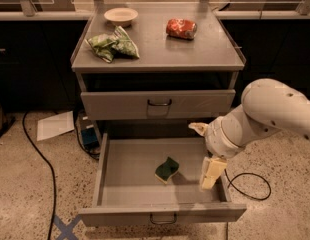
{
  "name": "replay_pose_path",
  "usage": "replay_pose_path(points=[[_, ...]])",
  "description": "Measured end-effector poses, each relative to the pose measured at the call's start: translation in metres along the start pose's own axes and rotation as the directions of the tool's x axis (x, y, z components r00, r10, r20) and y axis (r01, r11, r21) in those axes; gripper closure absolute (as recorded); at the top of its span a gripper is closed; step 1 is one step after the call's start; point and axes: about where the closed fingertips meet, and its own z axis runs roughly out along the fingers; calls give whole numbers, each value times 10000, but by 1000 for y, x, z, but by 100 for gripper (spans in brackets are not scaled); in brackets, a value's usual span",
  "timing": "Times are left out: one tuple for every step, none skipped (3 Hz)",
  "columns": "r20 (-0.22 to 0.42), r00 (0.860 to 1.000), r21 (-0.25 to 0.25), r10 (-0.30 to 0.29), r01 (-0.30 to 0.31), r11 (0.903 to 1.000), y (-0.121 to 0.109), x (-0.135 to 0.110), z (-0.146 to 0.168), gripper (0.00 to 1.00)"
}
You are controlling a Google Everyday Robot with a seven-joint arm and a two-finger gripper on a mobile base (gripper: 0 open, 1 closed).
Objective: Pick sponge from middle drawer and place on counter
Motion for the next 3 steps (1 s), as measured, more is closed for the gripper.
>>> replay_pose_path(points=[[165,9985,-203,-515,518,9984,-20,7,54,0],[31,9965,-219,-839,839,9962,-44,20,86,0],[-62,9954,-278,-960,958,9950,-64,38,110,0]])
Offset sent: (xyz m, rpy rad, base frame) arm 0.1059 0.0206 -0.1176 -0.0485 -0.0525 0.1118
